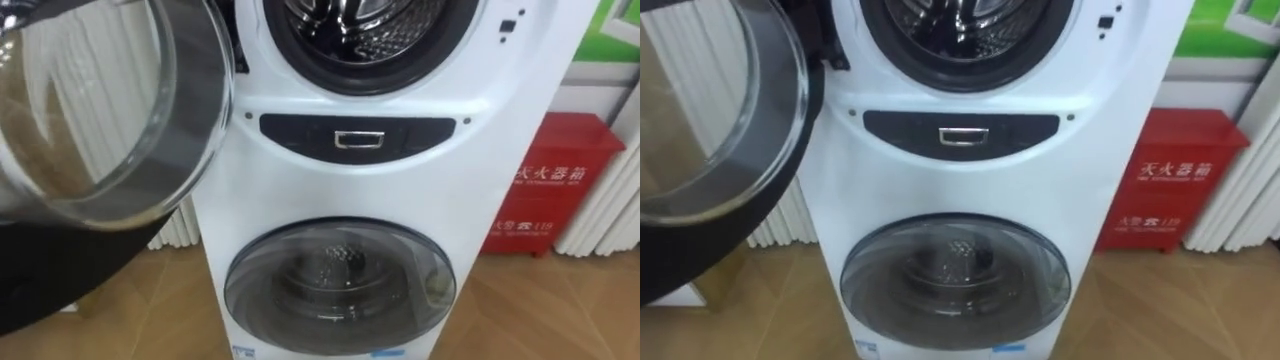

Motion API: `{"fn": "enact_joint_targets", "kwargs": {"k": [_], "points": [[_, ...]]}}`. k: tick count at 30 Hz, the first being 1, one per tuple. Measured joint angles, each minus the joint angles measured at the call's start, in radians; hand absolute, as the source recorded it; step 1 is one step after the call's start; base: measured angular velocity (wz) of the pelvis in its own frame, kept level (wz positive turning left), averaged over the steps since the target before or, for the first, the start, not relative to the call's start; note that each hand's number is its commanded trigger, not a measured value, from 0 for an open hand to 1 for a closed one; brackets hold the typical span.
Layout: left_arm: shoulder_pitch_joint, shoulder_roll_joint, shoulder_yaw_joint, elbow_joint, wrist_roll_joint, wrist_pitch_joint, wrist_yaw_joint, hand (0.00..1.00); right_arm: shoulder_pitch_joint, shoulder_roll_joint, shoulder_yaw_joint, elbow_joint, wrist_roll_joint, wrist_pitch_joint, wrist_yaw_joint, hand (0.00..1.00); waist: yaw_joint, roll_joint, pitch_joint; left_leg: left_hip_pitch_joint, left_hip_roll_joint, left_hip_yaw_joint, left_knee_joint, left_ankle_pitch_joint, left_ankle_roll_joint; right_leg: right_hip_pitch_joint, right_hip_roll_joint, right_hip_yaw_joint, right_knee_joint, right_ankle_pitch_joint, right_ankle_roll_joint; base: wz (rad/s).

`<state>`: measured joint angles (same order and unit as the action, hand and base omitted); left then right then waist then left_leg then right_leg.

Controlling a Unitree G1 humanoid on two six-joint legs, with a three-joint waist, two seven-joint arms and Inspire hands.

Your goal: Pick clothes from washing machine

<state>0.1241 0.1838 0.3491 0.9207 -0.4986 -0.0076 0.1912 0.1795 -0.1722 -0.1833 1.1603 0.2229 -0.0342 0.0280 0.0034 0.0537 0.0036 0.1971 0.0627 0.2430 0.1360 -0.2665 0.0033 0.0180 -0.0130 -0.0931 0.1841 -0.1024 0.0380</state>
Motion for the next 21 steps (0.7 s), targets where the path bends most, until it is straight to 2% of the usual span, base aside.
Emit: {"fn": "enact_joint_targets", "kwargs": {"k": [1,2,4,6,8,10,12,14,16,19,21], "points": [[-0.006,0.009,0.026,-0.045,-0.038,-0.004,0.005,0.00,0.004,0.000,-0.017,-0.005,-0.002,0.000,0.003,0.00,0.006,0.008,0.0054,-0.001,-0.001,-0.002,0.000,0.000,0.000,0.000,-0.001,0.000,0.000,-0.001,0.001,0.00],[-0.014,0.018,0.035,-0.052,-0.052,-0.010,0.006,0.00,0.005,-0.001,-0.020,-0.005,-0.002,0.000,0.004,0.00,0.009,0.010,0.0063,-0.001,-0.001,-0.002,0.000,0.000,0.000,0.000,-0.002,0.000,0.001,-0.002,0.002,0.04],[-0.025,0.060,0.067,-0.151,-0.105,-0.014,0.044,0.00,0.006,-0.001,-0.021,-0.005,-0.001,-0.001,0.014,0.00,0.017,0.013,0.0057,-0.004,-0.002,-0.010,0.001,0.000,0.000,-0.001,-0.005,-0.008,0.004,-0.009,-0.001,0.08],[-0.032,0.081,0.090,-0.248,-0.123,-0.031,0.064,0.00,0.018,-0.002,-0.039,-0.008,-0.003,-0.008,0.017,0.00,0.030,0.011,0.0044,-0.005,-0.002,-0.011,0.002,0.000,0.000,-0.001,-0.005,-0.011,0.004,-0.010,-0.002,0.06],[-0.039,0.103,0.120,-0.331,-0.146,-0.041,0.078,0.00,0.023,-0.005,-0.043,-0.026,-0.012,-0.011,0.017,0.00,0.040,0.012,-0.0005,-0.012,-0.002,-0.015,0.002,0.000,0.000,-0.007,-0.006,-0.014,0.004,-0.010,-0.002,0.00],[-0.046,0.126,0.163,-0.436,-0.168,-0.042,0.117,0.00,0.035,-0.004,-0.057,-0.034,-0.021,-0.013,0.018,0.00,0.051,0.014,-0.0116,-0.018,-0.002,-0.021,0.007,0.000,0.000,-0.010,-0.007,-0.015,0.005,-0.009,-0.002,0.00],[-0.047,0.155,0.172,-0.505,-0.166,-0.042,0.146,0.00,0.050,-0.004,-0.076,-0.034,-0.026,-0.012,0.018,0.00,0.059,0.015,-0.0151,-0.012,-0.002,-0.030,0.009,0.000,0.000,-0.002,-0.006,-0.016,0.003,-0.009,-0.002,0.03],[-0.047,0.179,0.195,-0.576,-0.166,-0.042,0.169,0.00,0.058,-0.003,-0.088,-0.035,-0.027,-0.009,0.018,0.00,0.059,0.017,-0.0144,-0.008,-0.002,-0.031,0.009,0.000,0.000,0.004,-0.007,-0.020,0.001,-0.009,-0.002,0.07],[-0.048,0.228,0.214,-0.636,-0.165,-0.042,0.198,0.00,0.066,-0.002,-0.104,-0.041,-0.037,-0.009,0.018,0.00,0.060,0.026,-0.0101,-0.007,-0.003,-0.034,0.009,0.000,0.000,0.007,-0.008,-0.021,0.001,-0.009,-0.003,0.03],[-0.057,0.269,0.256,-0.693,-0.166,-0.045,0.228,0.00,0.071,-0.003,-0.107,-0.041,-0.045,-0.009,0.021,0.00,0.060,0.039,-0.0030,-0.010,-0.005,-0.040,0.007,0.000,0.000,0.002,-0.010,-0.024,0.007,-0.009,-0.003,0.02],[-0.058,0.300,0.272,-0.708,-0.167,-0.047,0.234,0.00,0.075,-0.004,-0.109,-0.041,-0.045,-0.009,0.033,0.00,0.061,0.047,-0.0020,-0.011,-0.005,-0.043,0.006,0.000,0.000,0.002,-0.010,-0.026,0.007,-0.009,-0.003,0.04]]}}
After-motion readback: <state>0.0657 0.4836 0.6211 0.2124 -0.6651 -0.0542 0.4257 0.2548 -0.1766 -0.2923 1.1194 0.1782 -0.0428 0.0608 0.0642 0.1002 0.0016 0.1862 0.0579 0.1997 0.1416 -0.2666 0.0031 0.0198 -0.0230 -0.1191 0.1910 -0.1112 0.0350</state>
